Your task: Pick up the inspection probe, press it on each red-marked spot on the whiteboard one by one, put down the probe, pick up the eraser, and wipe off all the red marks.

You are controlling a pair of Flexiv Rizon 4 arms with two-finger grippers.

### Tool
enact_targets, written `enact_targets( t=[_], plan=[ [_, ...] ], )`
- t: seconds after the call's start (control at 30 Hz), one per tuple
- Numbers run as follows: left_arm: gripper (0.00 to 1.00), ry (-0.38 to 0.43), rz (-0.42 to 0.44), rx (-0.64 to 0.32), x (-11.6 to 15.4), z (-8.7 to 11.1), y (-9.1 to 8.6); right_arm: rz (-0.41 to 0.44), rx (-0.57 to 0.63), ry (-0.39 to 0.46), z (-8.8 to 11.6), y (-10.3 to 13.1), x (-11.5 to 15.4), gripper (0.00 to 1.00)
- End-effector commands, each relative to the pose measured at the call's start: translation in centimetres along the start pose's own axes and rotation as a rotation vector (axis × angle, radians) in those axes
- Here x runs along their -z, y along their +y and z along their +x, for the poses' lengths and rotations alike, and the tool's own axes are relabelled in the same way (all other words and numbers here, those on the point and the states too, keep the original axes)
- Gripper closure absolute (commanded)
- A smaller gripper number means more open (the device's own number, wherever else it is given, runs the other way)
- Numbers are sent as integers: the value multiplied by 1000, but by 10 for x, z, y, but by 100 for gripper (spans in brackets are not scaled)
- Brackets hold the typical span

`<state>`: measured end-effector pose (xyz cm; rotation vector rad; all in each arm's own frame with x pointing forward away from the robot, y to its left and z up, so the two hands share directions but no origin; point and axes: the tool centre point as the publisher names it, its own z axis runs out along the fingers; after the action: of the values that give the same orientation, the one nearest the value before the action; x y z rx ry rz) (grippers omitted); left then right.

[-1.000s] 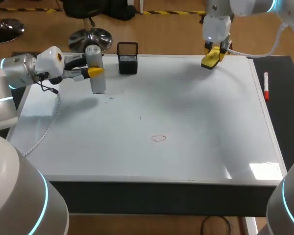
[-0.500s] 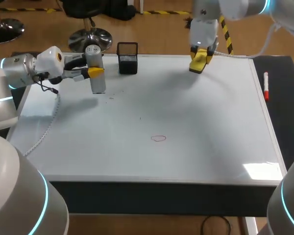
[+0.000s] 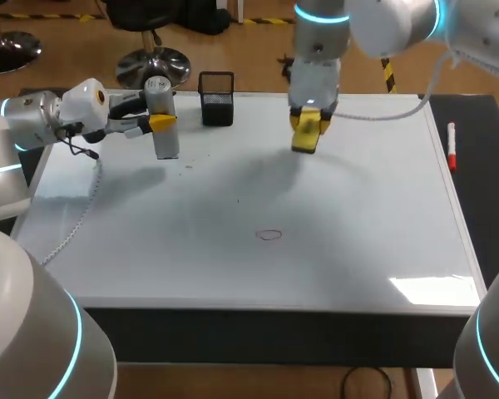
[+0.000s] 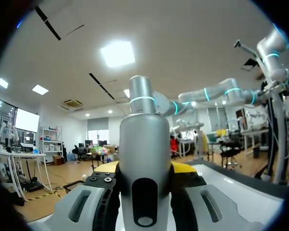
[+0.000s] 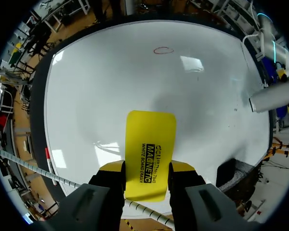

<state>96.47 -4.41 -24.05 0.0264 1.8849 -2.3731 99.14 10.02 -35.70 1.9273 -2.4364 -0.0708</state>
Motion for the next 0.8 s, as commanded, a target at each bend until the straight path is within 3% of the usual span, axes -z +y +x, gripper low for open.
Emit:
enact_targets(
  t=[0.03, 0.47, 0.63, 0.8],
  plan=[
    [100, -3, 0, -2, -1, 1, -1, 133, 30, 19, -14, 43, 2, 100],
    [100, -3, 0, -2, -1, 1, -1, 116, 44, -20, -41, 124, -6, 100],
    [100, -3, 0, -2, -1, 1, -1, 93, 37, -58, -45, 149, -11, 100],
    [100, -3, 0, -2, -1, 1, -1, 92, 29, -30, -45, 168, -17, 100]
  ],
)
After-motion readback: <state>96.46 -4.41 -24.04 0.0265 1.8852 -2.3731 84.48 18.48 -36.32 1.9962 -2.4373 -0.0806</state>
